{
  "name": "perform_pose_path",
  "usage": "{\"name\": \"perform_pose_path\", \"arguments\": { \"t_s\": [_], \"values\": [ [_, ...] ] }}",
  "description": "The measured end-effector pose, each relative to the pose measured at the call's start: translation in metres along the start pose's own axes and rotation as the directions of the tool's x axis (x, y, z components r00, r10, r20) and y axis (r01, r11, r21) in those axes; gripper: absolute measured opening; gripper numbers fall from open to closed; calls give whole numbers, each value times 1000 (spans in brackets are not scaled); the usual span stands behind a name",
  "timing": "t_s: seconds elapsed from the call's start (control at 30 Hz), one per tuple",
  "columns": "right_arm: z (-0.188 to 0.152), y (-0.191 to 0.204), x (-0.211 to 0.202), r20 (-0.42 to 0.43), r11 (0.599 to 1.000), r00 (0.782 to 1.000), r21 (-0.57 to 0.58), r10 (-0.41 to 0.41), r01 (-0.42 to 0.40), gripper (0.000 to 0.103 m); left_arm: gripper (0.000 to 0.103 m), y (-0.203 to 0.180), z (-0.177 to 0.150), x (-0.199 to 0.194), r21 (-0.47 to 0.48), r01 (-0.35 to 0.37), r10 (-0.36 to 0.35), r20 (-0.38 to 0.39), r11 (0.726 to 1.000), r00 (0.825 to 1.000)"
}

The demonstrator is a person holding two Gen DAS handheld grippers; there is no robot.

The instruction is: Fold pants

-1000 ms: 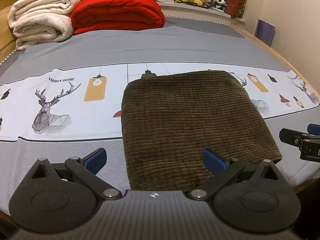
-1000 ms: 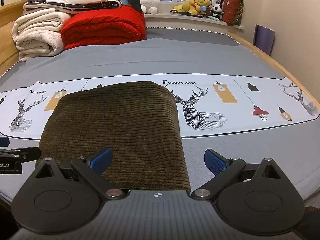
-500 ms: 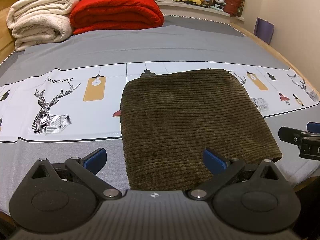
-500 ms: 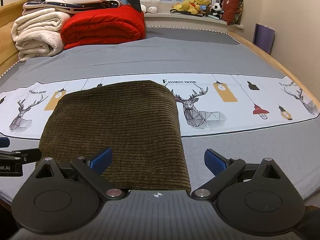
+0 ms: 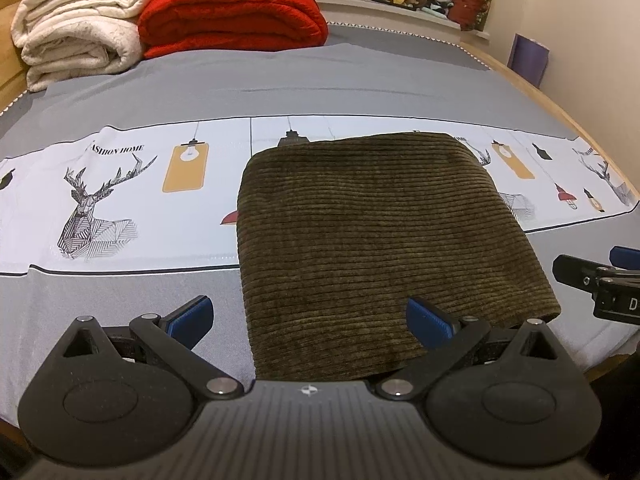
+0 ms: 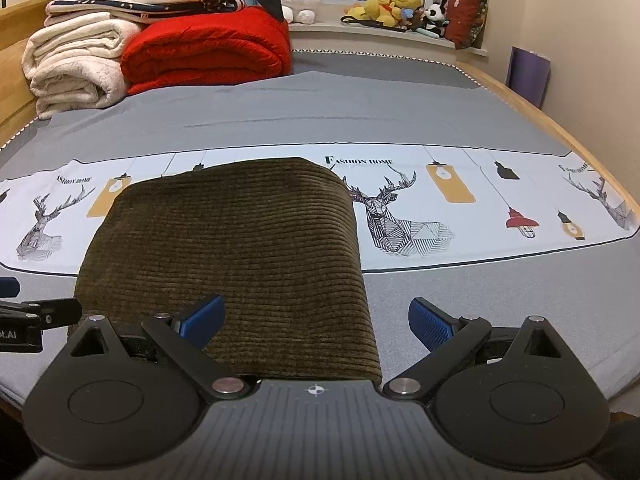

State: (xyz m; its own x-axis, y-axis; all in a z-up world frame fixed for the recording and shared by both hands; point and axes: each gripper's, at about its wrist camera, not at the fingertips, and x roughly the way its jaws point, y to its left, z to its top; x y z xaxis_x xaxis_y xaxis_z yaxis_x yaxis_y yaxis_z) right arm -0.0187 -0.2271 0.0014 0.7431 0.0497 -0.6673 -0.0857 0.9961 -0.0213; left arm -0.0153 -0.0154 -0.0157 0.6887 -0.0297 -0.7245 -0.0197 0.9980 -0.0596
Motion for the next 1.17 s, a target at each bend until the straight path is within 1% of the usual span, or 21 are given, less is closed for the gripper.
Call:
{"name": "perform_pose_path", "arguments": {
  "t_s": [0.4, 0.77, 1.17],
  "values": [
    [0, 1, 1, -6, 1000, 1000, -6, 10, -10, 98, 103, -2, -1, 2, 12, 4, -4, -8, 1000, 1000],
    [-1, 3, 2, -14, 1000, 1000, -16, 10, -10, 98, 103, -3, -2, 2, 24, 20, -20, -4, 1000, 1000],
    [-1, 5, 2, -14, 999, 1000, -29, 15, -15, 98, 103, -3, -2, 0, 29, 21, -22, 9, 999, 1000]
  ]
}}
